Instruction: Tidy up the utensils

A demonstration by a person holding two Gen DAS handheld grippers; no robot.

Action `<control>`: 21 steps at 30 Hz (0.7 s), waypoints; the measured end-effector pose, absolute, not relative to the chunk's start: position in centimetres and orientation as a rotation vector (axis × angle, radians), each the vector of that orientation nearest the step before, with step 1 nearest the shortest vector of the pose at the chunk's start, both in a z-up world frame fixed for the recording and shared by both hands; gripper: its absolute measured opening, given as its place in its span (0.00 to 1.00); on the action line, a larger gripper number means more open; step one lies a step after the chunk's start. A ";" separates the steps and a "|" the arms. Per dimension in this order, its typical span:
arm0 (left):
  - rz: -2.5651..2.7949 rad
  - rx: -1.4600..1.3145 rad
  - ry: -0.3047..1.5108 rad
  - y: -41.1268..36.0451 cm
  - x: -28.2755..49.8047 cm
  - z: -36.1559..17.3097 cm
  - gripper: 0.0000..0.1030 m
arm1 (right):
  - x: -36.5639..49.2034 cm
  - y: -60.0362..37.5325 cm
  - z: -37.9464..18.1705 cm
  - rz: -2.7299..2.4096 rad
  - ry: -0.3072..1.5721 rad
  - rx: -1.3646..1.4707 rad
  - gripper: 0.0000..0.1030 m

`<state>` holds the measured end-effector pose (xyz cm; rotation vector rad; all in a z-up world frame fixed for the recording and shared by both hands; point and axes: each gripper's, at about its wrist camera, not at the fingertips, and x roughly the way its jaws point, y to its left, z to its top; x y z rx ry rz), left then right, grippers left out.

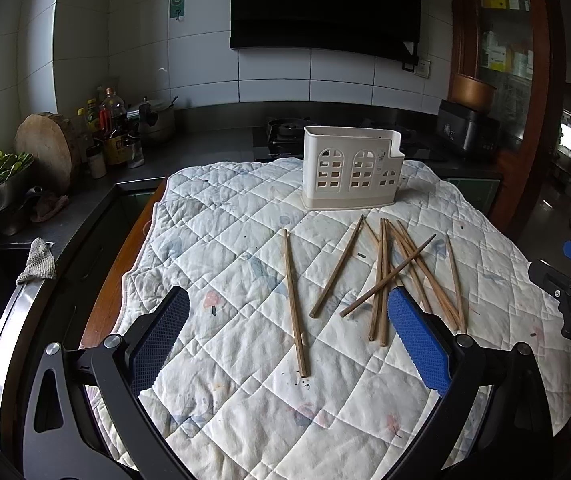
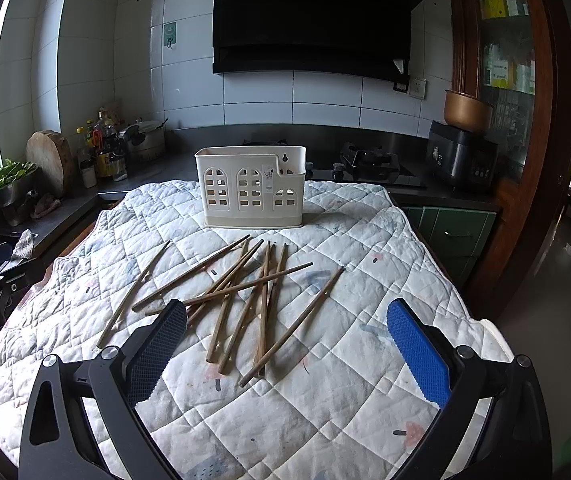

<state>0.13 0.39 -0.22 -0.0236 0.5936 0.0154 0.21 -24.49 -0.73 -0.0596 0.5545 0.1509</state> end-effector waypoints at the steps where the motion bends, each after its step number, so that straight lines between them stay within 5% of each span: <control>1: 0.014 -0.027 0.594 0.4 0.2 -0.3 0.95 | 0.2 -24.5 -0.8 0.151 0.556 -0.057 0.94; 21: 0.010 -0.029 0.596 0.6 0.3 -0.3 0.95 | 0.4 -24.6 -1.1 0.153 0.562 -0.054 0.94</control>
